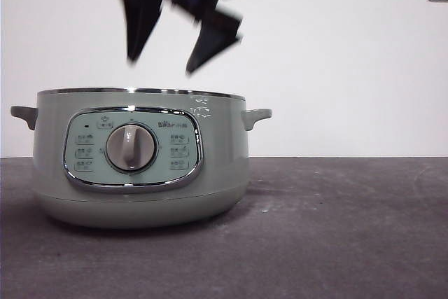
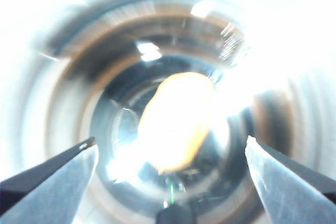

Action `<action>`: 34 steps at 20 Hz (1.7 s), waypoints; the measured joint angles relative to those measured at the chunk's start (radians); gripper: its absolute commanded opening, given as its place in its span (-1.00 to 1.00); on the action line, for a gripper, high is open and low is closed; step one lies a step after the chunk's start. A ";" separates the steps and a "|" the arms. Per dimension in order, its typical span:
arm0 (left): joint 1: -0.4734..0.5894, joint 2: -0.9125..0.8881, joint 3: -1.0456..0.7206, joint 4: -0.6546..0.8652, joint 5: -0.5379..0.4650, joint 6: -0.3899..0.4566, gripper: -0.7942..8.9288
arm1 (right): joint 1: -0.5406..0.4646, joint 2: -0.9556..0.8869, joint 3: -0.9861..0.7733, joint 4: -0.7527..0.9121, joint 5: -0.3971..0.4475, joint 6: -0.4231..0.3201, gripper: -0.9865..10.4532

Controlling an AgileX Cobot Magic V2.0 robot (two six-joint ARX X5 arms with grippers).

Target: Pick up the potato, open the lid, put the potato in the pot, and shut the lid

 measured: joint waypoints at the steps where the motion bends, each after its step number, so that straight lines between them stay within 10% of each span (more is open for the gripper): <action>1: 0.000 0.049 0.000 0.021 0.000 0.000 -0.85 | -0.006 -0.062 0.000 -0.041 0.000 0.001 0.00; 15: 0.001 0.711 0.000 0.421 0.237 -0.005 -0.85 | -0.037 -0.525 0.000 -0.330 0.125 0.061 0.00; 34: -0.012 0.825 0.015 0.359 0.263 -0.041 -0.85 | -0.037 -0.568 0.000 -0.369 0.161 0.076 0.00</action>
